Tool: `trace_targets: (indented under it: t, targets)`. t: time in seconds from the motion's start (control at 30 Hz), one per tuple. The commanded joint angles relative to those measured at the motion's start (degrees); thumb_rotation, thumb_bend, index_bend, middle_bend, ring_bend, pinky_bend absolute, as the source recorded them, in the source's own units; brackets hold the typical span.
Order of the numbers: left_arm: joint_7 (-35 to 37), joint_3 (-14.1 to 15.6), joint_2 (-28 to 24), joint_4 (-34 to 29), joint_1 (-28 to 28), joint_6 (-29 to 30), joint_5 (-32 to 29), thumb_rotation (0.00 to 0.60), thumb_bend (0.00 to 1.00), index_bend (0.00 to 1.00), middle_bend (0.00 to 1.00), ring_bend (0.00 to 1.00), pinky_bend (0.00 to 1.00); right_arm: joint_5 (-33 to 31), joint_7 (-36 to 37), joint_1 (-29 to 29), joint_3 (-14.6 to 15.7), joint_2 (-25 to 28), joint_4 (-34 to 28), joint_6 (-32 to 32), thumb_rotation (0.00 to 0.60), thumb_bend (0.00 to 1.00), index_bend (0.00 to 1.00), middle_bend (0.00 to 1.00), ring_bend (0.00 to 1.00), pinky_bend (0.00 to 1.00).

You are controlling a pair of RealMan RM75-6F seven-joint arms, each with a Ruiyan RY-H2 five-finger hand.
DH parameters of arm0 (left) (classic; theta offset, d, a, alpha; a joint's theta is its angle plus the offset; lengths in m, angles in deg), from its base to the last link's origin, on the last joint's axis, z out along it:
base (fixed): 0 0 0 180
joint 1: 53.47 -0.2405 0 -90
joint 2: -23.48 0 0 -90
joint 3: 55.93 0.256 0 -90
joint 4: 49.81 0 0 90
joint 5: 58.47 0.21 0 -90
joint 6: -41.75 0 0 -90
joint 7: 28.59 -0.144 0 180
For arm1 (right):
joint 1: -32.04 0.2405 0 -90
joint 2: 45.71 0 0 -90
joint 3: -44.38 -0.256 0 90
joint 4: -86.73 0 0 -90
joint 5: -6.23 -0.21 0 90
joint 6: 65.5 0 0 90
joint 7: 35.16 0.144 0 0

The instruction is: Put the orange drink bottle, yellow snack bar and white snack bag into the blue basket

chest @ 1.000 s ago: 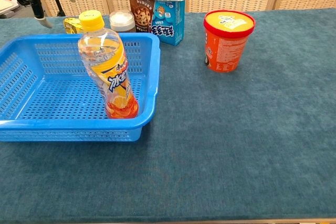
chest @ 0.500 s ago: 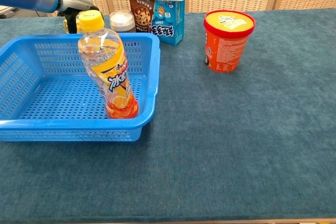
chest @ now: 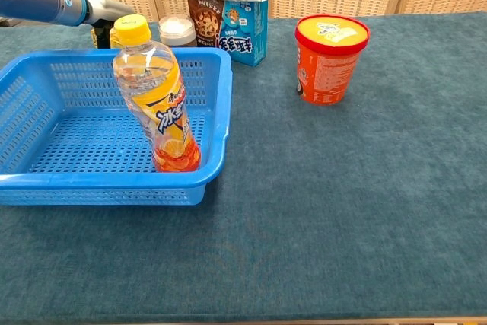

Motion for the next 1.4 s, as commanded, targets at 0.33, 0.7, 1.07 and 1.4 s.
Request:
trace_targets:
  t: [0.33,0.7,1.07,1.4]
  targets:
    - [1.0,1.32,0.5,0.54,-0.34,0.51,1.38,0.6,0.3,0.34,0.2,0.17,0.2,0.23,-0.01,-0.09,0.07,0.13,-0.52,0.13,0.6,0.16,0.11,0.0,0.0,0.13]
    - [1.47,2.18,0.14,0.19,-0.56,2.05,2.2,0.6,0.34,0.6,0.38,0.33,0.32,0.49,0.74,-0.35,-0.11,0.45,-0.95,0.74,0.6,0.16,0.11,0.0,0.0,0.13]
    - [1.57,2.84,-0.77,-0.49,-0.87,1.8,2.37,0.6,0.37,0.69,0.46,0.4,0.37,0.86,0.96,-0.43,-0.05,0.69,-1.47,1.01,0.6,0.16,0.11,0.0,0.0,0.13]
    - [0.71,3.35,-1.44,-0.98,-0.95,1.21,2.45,0.6,0.45,0.78,0.54,0.47,0.41,1.22,1.01,-0.55,0.0,0.91,-2.13,1.46,0.6,0.16,0.11,0.0,0.0,0.13]
